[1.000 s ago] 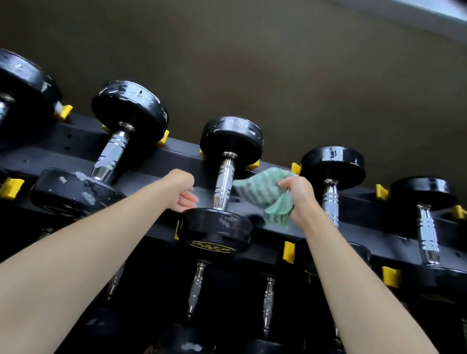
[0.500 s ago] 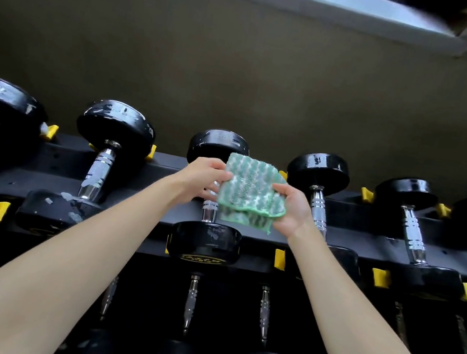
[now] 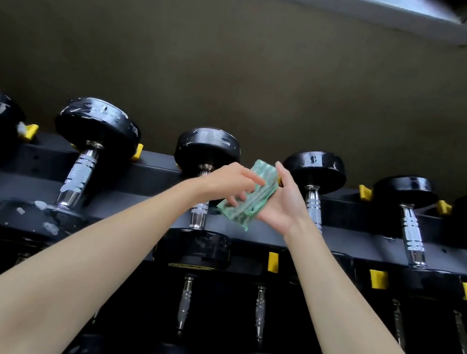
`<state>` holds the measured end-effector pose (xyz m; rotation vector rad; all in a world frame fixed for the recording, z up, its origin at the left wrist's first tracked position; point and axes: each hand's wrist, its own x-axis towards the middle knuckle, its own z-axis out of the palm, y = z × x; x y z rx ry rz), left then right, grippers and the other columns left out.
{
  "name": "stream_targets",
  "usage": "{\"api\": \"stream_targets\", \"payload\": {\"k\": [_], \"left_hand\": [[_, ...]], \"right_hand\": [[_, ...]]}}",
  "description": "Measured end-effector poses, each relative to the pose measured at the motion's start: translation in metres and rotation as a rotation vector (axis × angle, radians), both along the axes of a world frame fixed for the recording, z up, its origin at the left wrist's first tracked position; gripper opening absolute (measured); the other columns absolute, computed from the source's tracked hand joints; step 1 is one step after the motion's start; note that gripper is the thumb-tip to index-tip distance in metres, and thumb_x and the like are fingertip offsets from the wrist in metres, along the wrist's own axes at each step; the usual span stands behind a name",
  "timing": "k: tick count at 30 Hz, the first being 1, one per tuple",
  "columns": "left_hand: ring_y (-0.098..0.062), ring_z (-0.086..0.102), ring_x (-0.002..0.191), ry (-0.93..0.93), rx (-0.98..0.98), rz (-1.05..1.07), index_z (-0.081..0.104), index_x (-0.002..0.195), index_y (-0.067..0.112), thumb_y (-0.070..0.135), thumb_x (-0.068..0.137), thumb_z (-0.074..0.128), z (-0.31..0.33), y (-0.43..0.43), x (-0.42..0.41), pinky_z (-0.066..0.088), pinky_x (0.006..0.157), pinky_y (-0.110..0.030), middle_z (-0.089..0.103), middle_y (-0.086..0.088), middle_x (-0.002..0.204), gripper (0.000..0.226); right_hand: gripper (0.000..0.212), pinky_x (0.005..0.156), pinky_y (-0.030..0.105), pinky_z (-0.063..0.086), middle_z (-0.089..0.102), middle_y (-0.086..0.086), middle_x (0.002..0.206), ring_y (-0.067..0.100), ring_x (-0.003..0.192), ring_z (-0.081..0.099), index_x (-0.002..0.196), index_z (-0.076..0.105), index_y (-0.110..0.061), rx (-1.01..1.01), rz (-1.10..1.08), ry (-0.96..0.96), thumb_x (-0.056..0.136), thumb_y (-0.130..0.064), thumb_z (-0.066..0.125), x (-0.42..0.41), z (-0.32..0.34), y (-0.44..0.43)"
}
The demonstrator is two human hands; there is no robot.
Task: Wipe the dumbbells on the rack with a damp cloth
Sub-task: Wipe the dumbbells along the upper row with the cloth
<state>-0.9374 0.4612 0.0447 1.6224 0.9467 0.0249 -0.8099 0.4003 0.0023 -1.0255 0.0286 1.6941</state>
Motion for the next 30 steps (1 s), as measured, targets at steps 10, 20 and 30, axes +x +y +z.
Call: {"api": "stream_targets", "payload": {"k": [10,20,30], "left_hand": [[-0.016,0.049,0.047,-0.026,0.092,0.767,0.06,0.088,0.008,-0.009,0.077,0.04,-0.029,0.029,-0.041,0.037,0.034,-0.015,0.06,-0.011,0.07,0.028],[-0.012,0.051,0.051,0.068,0.089,0.849,0.058,0.097,0.009,-0.005,0.084,0.037,-0.05,0.028,-0.073,0.042,0.04,-0.015,0.062,-0.006,0.072,0.028],[-0.025,0.054,0.056,0.189,0.175,0.967,0.045,0.092,0.007,0.0,0.087,0.03,-0.053,0.015,-0.066,0.054,0.065,-0.037,0.066,-0.019,0.087,0.017]], "right_hand": [[0.032,0.088,0.049,0.043,0.062,0.008,0.107,0.023,0.092,0.06,0.127,0.048,-0.021,-0.142,-0.02,-0.321,0.101,-0.006,0.036,-0.024,-0.047,0.027],[0.054,0.076,0.045,0.051,0.06,0.008,0.113,0.025,0.099,0.06,0.13,0.047,-0.019,-0.017,0.166,-0.334,0.091,0.015,0.033,-0.063,-0.056,0.028],[0.042,0.062,0.024,0.04,0.06,0.006,0.088,0.016,0.077,0.055,0.107,0.063,-0.013,0.049,0.647,-0.714,0.08,0.014,0.043,-0.045,-0.014,-0.016]]}}
